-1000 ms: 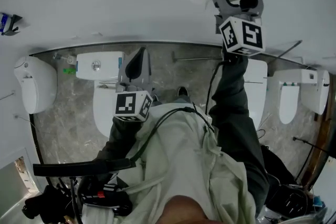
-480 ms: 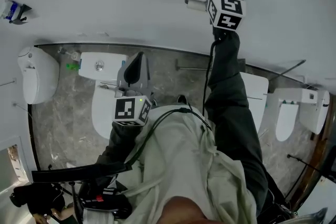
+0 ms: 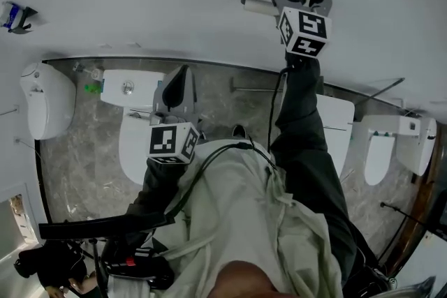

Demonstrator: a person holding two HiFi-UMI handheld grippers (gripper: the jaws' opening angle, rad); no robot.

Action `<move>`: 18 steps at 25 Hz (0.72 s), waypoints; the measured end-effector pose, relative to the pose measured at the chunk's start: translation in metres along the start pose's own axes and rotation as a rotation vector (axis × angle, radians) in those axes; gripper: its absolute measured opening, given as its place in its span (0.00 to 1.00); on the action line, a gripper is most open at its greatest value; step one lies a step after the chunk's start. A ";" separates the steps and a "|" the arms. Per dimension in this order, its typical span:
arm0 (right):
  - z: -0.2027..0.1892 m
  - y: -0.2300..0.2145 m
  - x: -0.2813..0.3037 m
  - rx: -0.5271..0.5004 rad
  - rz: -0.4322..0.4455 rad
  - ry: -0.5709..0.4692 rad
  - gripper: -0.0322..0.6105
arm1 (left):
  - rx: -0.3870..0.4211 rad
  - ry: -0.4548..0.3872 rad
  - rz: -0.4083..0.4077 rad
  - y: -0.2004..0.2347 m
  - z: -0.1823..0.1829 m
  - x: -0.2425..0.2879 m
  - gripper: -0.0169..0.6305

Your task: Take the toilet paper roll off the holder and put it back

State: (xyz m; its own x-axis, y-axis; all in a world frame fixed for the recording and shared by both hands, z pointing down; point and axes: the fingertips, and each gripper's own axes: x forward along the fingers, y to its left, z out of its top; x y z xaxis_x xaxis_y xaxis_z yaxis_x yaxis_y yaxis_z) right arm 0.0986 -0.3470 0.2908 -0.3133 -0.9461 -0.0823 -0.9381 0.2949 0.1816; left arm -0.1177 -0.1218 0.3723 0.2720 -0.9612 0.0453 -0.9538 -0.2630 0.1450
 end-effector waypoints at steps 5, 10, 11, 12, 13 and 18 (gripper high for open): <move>-0.013 0.007 -0.009 -0.061 0.019 0.078 0.77 | -0.013 0.001 -0.053 -0.018 -0.001 0.011 0.04; -0.021 0.008 -0.081 0.073 -0.050 0.015 0.77 | -0.001 0.015 -0.093 -0.023 -0.005 0.016 0.04; -0.017 0.012 -0.096 0.078 -0.044 -0.009 0.77 | 0.002 0.018 -0.100 -0.024 -0.006 0.016 0.04; -0.011 0.017 -0.111 0.077 -0.035 -0.036 0.77 | 0.004 0.021 -0.108 -0.026 -0.007 0.016 0.04; -0.006 0.022 -0.124 0.075 -0.026 -0.061 0.77 | 0.007 0.023 -0.115 -0.027 -0.009 0.017 0.04; -0.006 0.043 -0.173 0.077 -0.005 -0.052 0.77 | 0.000 0.035 -0.180 -0.039 -0.015 0.023 0.04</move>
State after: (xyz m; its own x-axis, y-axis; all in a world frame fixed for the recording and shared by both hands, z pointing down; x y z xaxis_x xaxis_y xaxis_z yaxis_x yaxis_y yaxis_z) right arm 0.1137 -0.1712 0.3188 -0.3144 -0.9398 -0.1338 -0.9475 0.3020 0.1052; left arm -0.0725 -0.1325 0.3829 0.4422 -0.8953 0.0532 -0.8895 -0.4302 0.1541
